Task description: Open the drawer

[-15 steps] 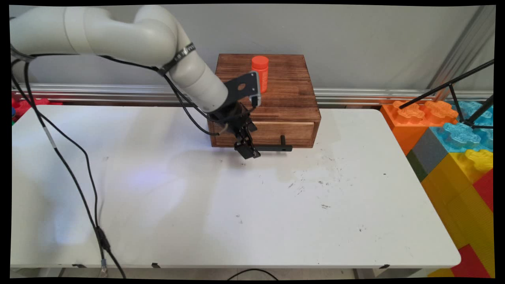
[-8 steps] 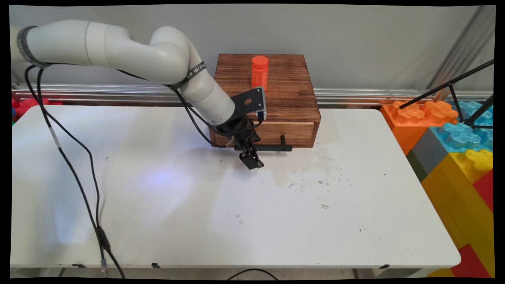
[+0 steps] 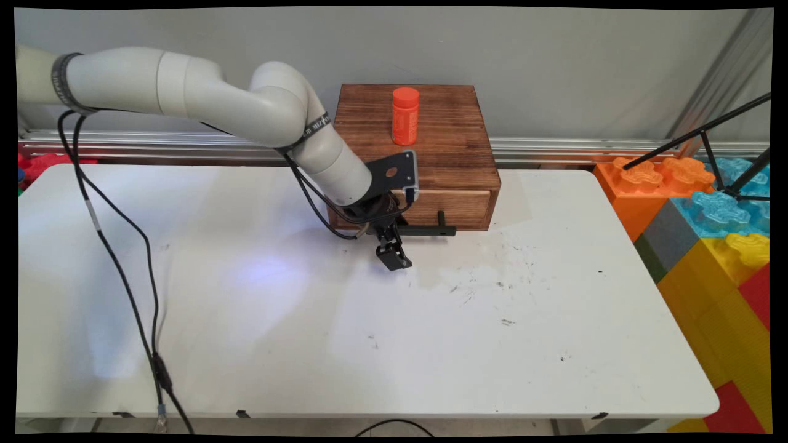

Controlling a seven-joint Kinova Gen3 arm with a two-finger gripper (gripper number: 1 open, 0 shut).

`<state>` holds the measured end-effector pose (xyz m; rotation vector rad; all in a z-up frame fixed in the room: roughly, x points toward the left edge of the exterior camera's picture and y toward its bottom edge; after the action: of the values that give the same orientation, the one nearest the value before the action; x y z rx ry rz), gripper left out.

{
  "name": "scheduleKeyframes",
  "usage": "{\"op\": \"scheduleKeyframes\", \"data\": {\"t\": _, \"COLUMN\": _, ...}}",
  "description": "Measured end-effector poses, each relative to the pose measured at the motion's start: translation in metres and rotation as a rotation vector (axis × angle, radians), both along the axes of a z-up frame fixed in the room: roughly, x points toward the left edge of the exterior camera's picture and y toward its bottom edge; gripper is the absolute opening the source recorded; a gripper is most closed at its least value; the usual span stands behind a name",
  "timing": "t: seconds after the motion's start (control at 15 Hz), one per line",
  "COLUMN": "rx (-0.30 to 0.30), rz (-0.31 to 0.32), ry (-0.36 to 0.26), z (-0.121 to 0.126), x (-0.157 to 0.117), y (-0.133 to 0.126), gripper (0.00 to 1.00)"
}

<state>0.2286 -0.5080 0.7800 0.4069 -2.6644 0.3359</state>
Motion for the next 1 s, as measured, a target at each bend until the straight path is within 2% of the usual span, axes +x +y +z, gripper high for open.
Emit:
{"op": "scheduleKeyframes", "data": {"t": 0.53, "rx": 0.009, "rz": -0.037, "ry": -0.015, "z": -0.015, "x": -0.005, "y": 0.002, "gripper": 1.00}}
{"op": "scheduleKeyframes", "data": {"t": 1.0, "rx": 0.014, "rz": -0.076, "ry": -0.023, "z": -0.013, "x": -0.010, "y": 0.018, "gripper": 1.00}}
